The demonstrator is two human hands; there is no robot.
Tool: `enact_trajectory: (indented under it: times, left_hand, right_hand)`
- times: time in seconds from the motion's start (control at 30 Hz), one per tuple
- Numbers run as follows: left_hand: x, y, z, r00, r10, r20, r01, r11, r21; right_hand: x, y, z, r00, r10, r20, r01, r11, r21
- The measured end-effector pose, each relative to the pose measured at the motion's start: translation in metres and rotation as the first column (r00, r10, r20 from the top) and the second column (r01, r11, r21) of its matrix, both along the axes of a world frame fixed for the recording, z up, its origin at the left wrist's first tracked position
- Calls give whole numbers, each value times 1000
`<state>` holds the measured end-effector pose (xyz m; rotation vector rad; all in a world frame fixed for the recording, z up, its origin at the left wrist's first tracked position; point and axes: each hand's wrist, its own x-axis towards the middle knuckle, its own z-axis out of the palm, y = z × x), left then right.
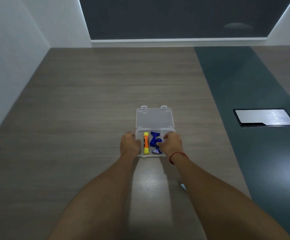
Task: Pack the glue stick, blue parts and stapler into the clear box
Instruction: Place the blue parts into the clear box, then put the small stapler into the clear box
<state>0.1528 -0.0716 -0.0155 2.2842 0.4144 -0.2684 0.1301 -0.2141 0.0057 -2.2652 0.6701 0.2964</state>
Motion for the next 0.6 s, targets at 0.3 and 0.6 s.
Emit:
enact_trajectory:
  times: [0.3, 0.6]
  left_hand:
    - [-40, -53, 43, 979, -185, 86, 168, 970, 174]
    - [-121, -109, 11, 880, -411, -237, 401, 911, -91]
  right_hand:
    - [-54, -68, 21, 999, 1, 34, -1, 1000, 0]
    - [-155, -101, -4, 951, 220, -220, -225, 974, 2]
